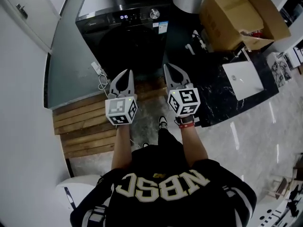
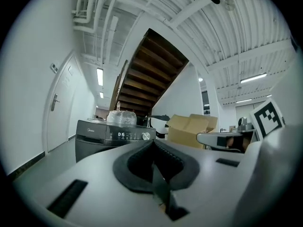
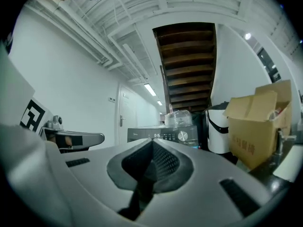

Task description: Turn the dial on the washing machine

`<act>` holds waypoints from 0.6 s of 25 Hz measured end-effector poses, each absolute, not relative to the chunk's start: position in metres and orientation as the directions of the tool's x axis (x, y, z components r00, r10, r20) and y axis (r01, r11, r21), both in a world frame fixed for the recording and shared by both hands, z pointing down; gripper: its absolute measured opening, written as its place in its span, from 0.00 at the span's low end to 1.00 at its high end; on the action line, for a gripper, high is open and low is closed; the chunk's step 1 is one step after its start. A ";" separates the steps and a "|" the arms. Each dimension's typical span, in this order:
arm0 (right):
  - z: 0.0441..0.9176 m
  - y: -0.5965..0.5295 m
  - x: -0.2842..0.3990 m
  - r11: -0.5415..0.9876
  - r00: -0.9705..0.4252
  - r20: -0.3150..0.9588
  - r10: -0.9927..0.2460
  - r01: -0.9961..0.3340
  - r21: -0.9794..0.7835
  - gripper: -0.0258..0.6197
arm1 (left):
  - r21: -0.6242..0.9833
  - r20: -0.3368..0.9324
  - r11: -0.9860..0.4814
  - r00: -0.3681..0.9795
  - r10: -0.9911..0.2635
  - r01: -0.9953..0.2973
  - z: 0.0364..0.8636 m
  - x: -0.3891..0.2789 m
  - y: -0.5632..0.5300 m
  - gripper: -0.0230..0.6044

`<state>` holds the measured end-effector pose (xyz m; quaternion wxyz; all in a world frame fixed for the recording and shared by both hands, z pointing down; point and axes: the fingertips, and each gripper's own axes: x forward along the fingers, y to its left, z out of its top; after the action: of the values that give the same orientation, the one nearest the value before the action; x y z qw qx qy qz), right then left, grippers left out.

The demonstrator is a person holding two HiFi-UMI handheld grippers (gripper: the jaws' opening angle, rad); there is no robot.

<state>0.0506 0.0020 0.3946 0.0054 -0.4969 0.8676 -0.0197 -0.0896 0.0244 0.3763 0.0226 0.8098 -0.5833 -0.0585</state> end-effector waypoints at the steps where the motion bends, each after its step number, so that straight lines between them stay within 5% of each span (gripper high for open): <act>1: 0.393 -0.012 0.052 0.512 -0.513 0.004 -0.859 -0.858 -0.037 0.05 | 0.103 -0.071 -0.313 0.307 -0.949 -0.944 0.374 -0.087 0.010 0.06; 15: 0.382 -0.174 0.067 0.607 -0.607 -0.001 -0.795 -0.795 0.002 0.05 | 0.085 -0.075 -0.235 0.229 -0.971 -0.968 0.361 -0.044 -0.139 0.06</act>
<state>0.0670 -0.1736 0.3817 0.0000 -0.4434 0.8963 0.0012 -0.0441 -0.1392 0.3606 0.0101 0.7838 -0.6184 -0.0555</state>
